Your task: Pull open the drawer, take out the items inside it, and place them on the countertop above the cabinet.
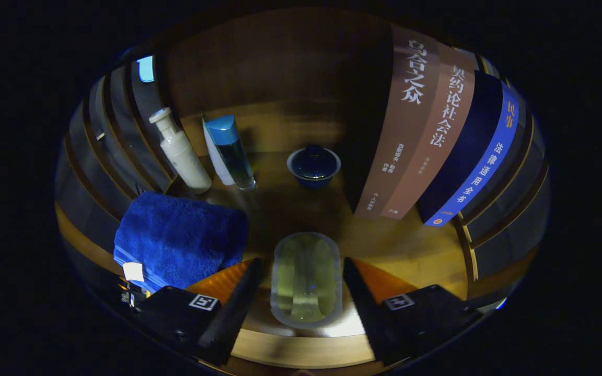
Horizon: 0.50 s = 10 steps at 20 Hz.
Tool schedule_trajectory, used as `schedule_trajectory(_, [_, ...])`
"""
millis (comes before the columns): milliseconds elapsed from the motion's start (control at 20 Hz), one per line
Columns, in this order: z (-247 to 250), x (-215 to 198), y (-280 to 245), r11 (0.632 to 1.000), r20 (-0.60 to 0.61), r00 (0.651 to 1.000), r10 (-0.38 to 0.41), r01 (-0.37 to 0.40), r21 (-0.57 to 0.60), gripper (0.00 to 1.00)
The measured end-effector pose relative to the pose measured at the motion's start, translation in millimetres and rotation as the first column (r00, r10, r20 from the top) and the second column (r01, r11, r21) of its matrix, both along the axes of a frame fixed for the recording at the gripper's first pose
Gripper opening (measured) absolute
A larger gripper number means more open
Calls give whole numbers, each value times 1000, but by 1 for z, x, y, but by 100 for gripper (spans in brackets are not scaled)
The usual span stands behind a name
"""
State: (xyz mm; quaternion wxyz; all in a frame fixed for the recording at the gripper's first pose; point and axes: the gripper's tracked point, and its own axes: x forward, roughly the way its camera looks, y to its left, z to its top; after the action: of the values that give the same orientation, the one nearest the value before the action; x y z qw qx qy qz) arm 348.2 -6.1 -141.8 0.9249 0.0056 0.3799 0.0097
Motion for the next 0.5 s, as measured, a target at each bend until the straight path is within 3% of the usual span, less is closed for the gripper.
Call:
schedule_trajectory(50, [3,-2,1,1000,10,1000,-1,1,5,100])
schedule_trajectory(300, [31,-12,4,1000,142,990,-2,-1,25,100])
schedule_trajectory(500, [66,-49,1,999,340,940,-27,14,41,100])
